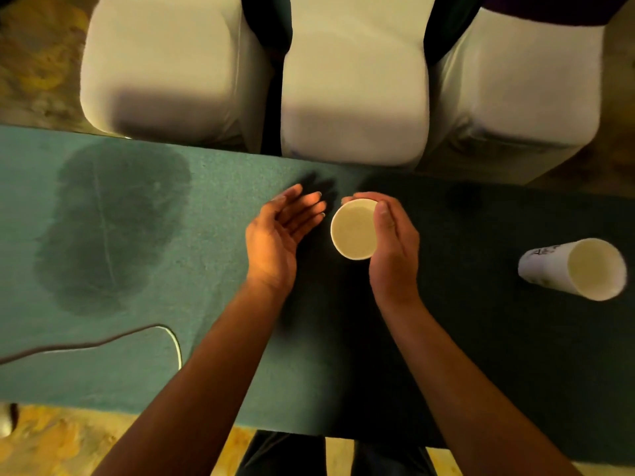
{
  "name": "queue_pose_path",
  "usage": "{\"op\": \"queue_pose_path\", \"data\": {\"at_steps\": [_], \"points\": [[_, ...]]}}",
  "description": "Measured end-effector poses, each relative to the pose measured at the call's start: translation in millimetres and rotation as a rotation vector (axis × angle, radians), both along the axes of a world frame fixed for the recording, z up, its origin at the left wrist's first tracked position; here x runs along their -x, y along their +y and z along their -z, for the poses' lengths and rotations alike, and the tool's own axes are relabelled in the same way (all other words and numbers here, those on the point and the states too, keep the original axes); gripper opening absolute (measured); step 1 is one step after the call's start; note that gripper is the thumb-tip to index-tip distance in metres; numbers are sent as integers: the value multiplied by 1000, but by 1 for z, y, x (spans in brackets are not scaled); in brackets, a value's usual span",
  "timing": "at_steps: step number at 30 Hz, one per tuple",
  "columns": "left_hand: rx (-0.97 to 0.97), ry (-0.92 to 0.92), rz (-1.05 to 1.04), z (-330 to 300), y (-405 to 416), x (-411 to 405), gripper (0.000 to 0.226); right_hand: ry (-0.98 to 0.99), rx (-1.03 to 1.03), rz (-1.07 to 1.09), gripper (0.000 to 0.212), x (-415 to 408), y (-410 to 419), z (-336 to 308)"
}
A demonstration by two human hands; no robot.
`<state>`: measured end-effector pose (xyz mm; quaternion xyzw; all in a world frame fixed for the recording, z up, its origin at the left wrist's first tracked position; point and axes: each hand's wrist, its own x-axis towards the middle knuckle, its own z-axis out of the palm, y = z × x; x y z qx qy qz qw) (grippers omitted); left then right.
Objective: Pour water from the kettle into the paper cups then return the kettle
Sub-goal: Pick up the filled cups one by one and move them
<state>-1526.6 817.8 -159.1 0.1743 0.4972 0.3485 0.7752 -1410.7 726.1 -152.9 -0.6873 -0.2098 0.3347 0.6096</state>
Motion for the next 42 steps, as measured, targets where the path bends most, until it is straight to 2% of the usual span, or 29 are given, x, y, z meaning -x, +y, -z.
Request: {"op": "queue_pose_path", "data": {"at_steps": [7,10,13,16,23,30,33,37,42], "points": [[-100,104,15,-18,12,11,27,44,-9,-21,37,-5,-11,-12],[-138,138,-15,-41,24,20,27,22,-52,-32,38,-13,-22,-32],[-264,99,-61,-75,20,11,27,-3,-112,-15,36,-24,-41,-61],[-406,4,25,-112,-15,-23,26,-63,-159,65,41,-43,-81,-91],[-450,-191,321,-149,-146,-146,33,-147,-114,260,27,-126,-206,-118],[-414,-224,456,-140,-293,-270,31,-173,15,260,26,-246,-364,-118],[-393,-222,515,-128,-347,-319,30,-183,22,327,24,-290,-421,-119],[-400,-158,605,-101,-387,-357,30,-190,32,436,28,-325,-461,-110],[-366,4,689,-62,-406,-391,32,-192,84,473,32,-351,-477,-89]]}}
